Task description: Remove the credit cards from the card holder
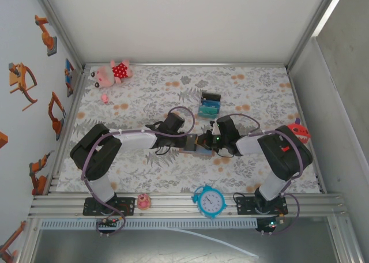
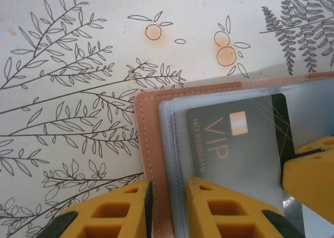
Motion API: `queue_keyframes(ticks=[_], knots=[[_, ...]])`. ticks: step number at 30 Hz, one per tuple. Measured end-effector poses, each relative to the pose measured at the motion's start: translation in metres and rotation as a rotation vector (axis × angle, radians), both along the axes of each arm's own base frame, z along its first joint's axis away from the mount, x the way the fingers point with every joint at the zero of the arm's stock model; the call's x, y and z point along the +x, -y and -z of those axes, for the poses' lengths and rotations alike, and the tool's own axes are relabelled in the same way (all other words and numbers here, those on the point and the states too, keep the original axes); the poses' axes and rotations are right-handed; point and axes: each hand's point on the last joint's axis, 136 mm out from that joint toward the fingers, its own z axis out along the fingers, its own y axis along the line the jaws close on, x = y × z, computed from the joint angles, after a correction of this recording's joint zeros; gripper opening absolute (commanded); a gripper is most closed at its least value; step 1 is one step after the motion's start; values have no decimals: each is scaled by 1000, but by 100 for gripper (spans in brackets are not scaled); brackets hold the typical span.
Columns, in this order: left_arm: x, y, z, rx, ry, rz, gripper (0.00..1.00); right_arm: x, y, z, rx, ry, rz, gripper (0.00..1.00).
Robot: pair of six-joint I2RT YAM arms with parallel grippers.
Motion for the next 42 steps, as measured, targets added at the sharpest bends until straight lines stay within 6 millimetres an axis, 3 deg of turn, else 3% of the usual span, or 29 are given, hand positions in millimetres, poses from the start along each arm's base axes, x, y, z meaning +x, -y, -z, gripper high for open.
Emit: queue_keyframes(ticks=[7,15,24,29,34,37,42], knots=[[-1,-2,7,15,-17,-9,12,1,9,2,7,-8,16,0],[-1,-2,6,18,-19,-10,11,0,21,-5,-84,6,-4,0],[-3,-7,-7,39,2,1,22,0,33,-9,-221,1,-33,0],[3,18,-33,-5,63,53,22,2,39,-12,-269,3,-35,0],[9,61,-51,-65,108,125,22,0,40,-11,-280,-5,-40,0],[8,76,-41,-77,92,153,20,0,40,-11,-282,-4,-43,0],[2,77,-11,-45,29,172,17,-1,43,-9,-300,-9,-44,0]])
